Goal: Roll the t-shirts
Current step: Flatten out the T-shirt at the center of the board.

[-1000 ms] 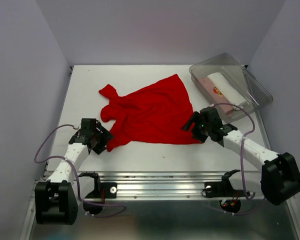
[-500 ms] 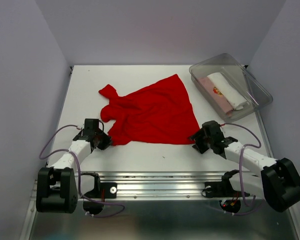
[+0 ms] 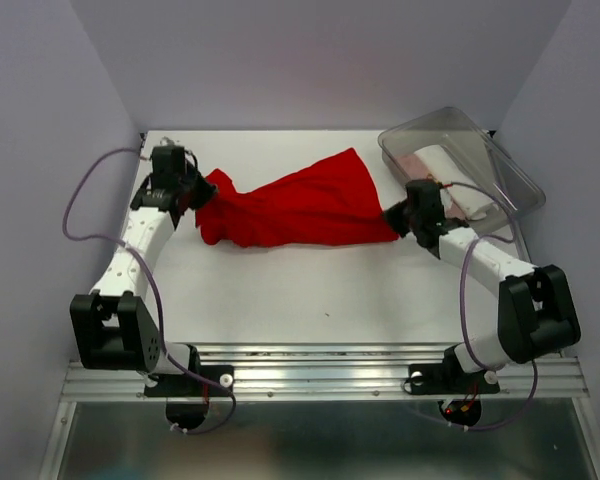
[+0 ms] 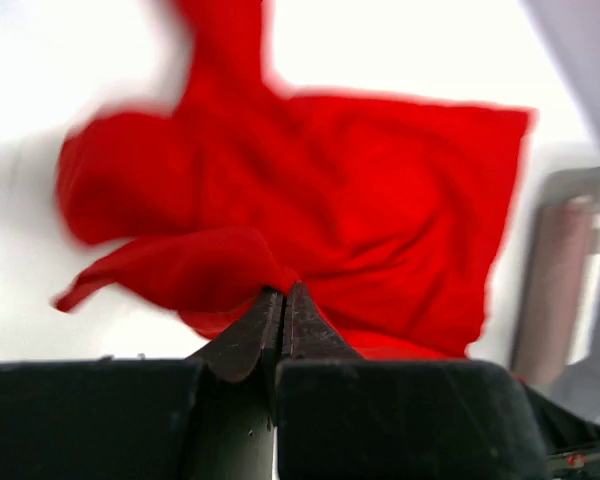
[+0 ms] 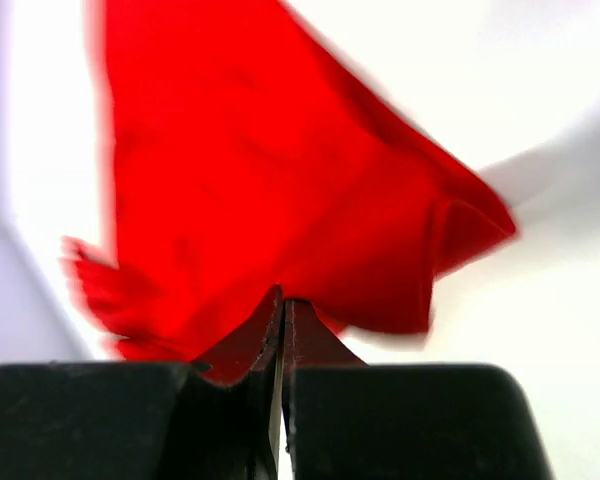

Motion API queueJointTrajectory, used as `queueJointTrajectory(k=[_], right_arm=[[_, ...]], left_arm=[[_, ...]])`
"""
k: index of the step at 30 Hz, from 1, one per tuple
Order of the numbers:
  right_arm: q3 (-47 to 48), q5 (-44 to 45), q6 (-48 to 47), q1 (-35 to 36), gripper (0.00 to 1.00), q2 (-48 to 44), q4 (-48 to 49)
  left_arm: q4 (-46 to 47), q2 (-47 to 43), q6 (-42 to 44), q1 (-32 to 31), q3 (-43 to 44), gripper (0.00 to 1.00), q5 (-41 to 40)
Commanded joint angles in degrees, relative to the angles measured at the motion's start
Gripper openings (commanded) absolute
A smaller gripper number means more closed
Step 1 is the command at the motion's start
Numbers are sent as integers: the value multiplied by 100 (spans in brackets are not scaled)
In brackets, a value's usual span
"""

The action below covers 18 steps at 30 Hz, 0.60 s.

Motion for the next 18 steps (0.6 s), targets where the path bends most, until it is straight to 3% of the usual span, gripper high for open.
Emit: queueJointTrajectory(k=[1,2,4,8,10,13,14,15,17,18], right_arm=[[1803,-169,-643,-588,1,311,505],[2424,-222,-792,-650,1,338,505],[2894,-292,-968,-711,1,339,505],[2977,-547,-1250,-712,1,-65,514],[2348,-757,-1241,-712,1,-460,566],[1142,-1136,-1180,-712,1,-1040,549],[843,-1198,-1171,-712,1,-1172,488],[553,-1233,-1180,-712,1,-1399,296],[-297,-1198,-1154,-712,1,-1603,145],[-546,-1207,-1145,-712,1,-1691,93]], left_arm=[[-144,706,819,161,2320,0,34],[-276,858,933,205,3369,0,61],[-583,1086,1240,302,4611,0,166],[-646,790,1558,311,4972,0,613],[-532,291,1550,311,4481,0,1069],[-277,-395,1454,311,2735,0,1642],[-242,-876,1357,311,1703,0,1695],[-242,-1099,1313,303,1196,7,1757],[-294,-1677,1225,302,203,36,1775],[-303,-1820,1112,302,-646,43,1766]])
